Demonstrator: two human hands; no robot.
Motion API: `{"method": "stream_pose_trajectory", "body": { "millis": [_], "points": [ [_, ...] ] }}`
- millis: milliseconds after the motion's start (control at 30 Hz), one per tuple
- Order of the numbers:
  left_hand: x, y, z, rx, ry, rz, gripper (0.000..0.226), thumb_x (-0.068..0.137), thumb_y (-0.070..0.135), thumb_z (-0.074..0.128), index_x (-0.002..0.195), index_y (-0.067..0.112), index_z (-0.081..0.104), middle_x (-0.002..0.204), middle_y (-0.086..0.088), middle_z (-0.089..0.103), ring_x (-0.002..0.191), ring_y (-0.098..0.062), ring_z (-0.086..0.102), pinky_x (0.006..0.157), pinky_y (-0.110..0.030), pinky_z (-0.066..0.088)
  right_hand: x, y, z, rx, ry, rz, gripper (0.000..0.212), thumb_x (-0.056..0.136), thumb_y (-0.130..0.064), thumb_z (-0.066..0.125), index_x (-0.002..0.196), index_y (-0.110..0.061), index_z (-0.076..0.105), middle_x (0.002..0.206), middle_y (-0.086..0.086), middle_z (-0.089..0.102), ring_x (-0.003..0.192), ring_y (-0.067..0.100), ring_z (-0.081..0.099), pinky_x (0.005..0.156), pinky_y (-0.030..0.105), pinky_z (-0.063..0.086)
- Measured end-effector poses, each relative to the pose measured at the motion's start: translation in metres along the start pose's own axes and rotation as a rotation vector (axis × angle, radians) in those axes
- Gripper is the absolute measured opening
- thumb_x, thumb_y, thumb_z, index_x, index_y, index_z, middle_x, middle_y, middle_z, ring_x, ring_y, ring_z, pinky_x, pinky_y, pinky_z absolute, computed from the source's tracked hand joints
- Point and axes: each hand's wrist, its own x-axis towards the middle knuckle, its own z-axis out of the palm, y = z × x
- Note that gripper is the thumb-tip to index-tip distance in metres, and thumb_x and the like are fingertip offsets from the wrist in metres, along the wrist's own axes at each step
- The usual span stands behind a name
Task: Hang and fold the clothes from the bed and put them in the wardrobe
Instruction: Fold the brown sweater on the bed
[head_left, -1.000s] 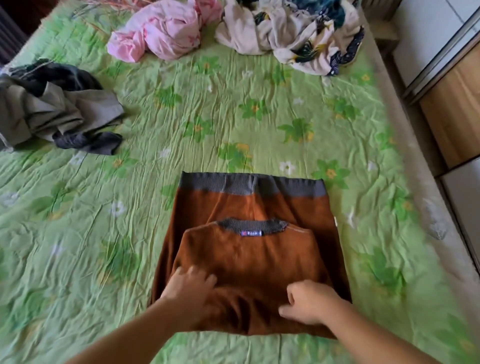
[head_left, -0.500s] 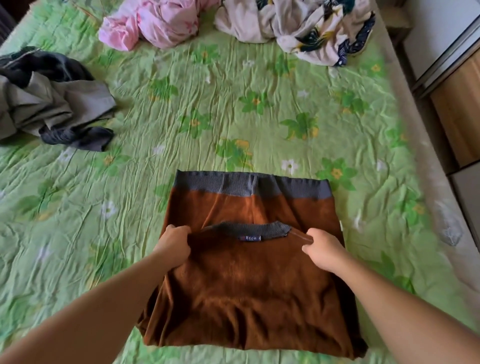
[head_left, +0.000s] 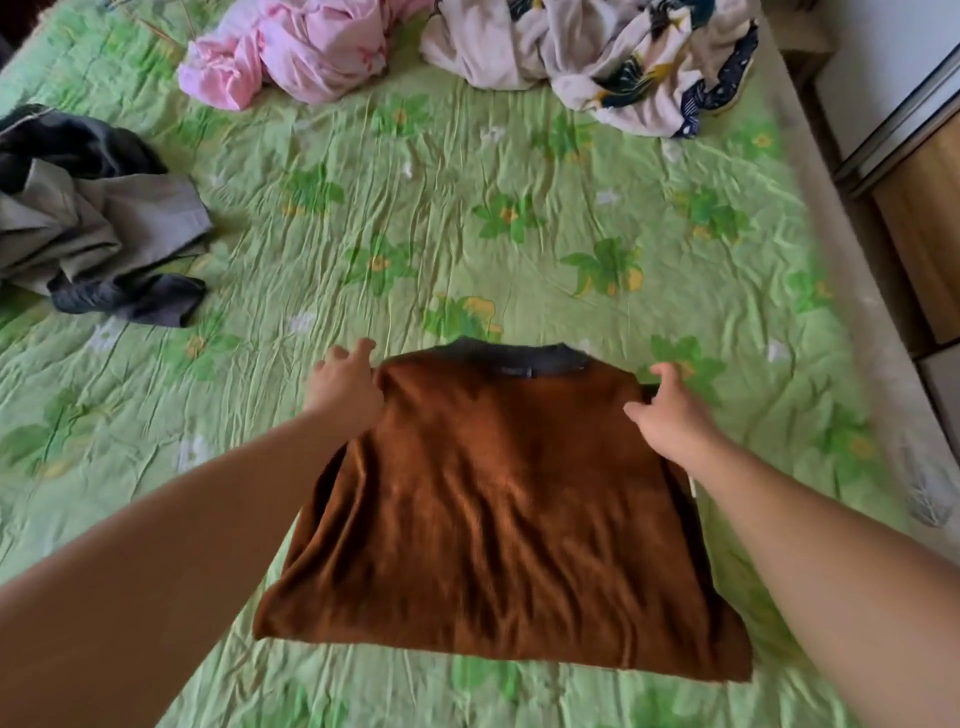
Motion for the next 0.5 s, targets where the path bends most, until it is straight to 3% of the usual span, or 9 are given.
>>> {"method": "stream_pose_trajectory", "body": {
  "millis": [100, 167, 233, 367, 433, 500],
  "points": [
    [-0.024, -0.004, 0.035, 0.084, -0.091, -0.009, 0.073, 0.093, 0.034, 0.056, 0.154, 0.027, 0.018, 0.159, -0.017, 0.014, 0.146, -0.04, 0.015, 0.113, -0.056, 0.031, -0.016, 0.013, 0.028, -0.355, 0.087, -0.085, 0.077, 0.092, -0.039, 0.065, 0.154, -0.013, 0.027, 0.141, 0.024, 0.046, 0.123, 0.044, 0.051, 0.1, 0.048, 0.046],
    [-0.045, -0.007, 0.064, 0.229, -0.049, 0.194, 0.073, 0.097, 0.048, 0.047, 0.157, 0.033, 0.009, 0.166, -0.01, -0.005, 0.153, -0.031, -0.008, 0.121, -0.052, 0.014, -0.037, 0.021, 0.05, -0.513, 0.234, -0.351, 0.072, 0.091, -0.044, 0.063, 0.152, -0.017, 0.035, 0.147, 0.023, 0.039, 0.129, 0.044, 0.044, 0.101, 0.055, 0.045],
    [-0.059, -0.008, 0.088, 0.359, -0.046, 0.385, 0.073, 0.099, 0.058, 0.036, 0.157, 0.039, -0.003, 0.165, -0.006, -0.019, 0.151, -0.026, -0.021, 0.123, -0.049, 0.002, -0.051, 0.021, 0.07, -0.559, 0.162, -0.566, 0.071, 0.094, -0.057, 0.049, 0.155, -0.027, 0.03, 0.161, 0.017, 0.023, 0.147, 0.041, 0.025, 0.111, 0.064, 0.031],
    [-0.068, -0.014, 0.12, 0.419, -0.087, 0.375, 0.069, 0.097, 0.067, 0.013, 0.149, 0.046, -0.028, 0.161, -0.004, -0.032, 0.149, -0.025, -0.027, 0.121, -0.058, -0.003, -0.053, 0.031, 0.107, -0.59, -0.059, -0.463, 0.071, 0.093, -0.075, 0.01, 0.155, -0.047, -0.01, 0.167, -0.001, -0.015, 0.154, 0.03, -0.016, 0.113, 0.074, 0.009],
    [-0.071, -0.017, 0.126, 0.404, -0.045, 0.356, 0.067, 0.097, 0.068, 0.007, 0.149, 0.046, -0.027, 0.162, -0.005, -0.03, 0.15, -0.025, -0.025, 0.121, -0.06, -0.002, -0.054, 0.038, 0.113, -0.598, -0.059, -0.446, 0.072, 0.091, -0.075, 0.002, 0.153, -0.046, -0.019, 0.167, -0.002, -0.021, 0.153, 0.029, -0.021, 0.113, 0.074, 0.006],
    [-0.08, -0.023, 0.13, 0.394, -0.002, 0.346, 0.066, 0.097, 0.069, 0.005, 0.151, 0.044, -0.023, 0.164, -0.007, -0.026, 0.151, -0.025, -0.022, 0.121, -0.059, 0.0, -0.058, 0.04, 0.11, -0.61, -0.04, -0.455, 0.073, 0.093, -0.074, 0.005, 0.156, -0.043, -0.015, 0.168, 0.001, -0.016, 0.154, 0.03, -0.016, 0.114, 0.073, 0.009]
  ]
}}
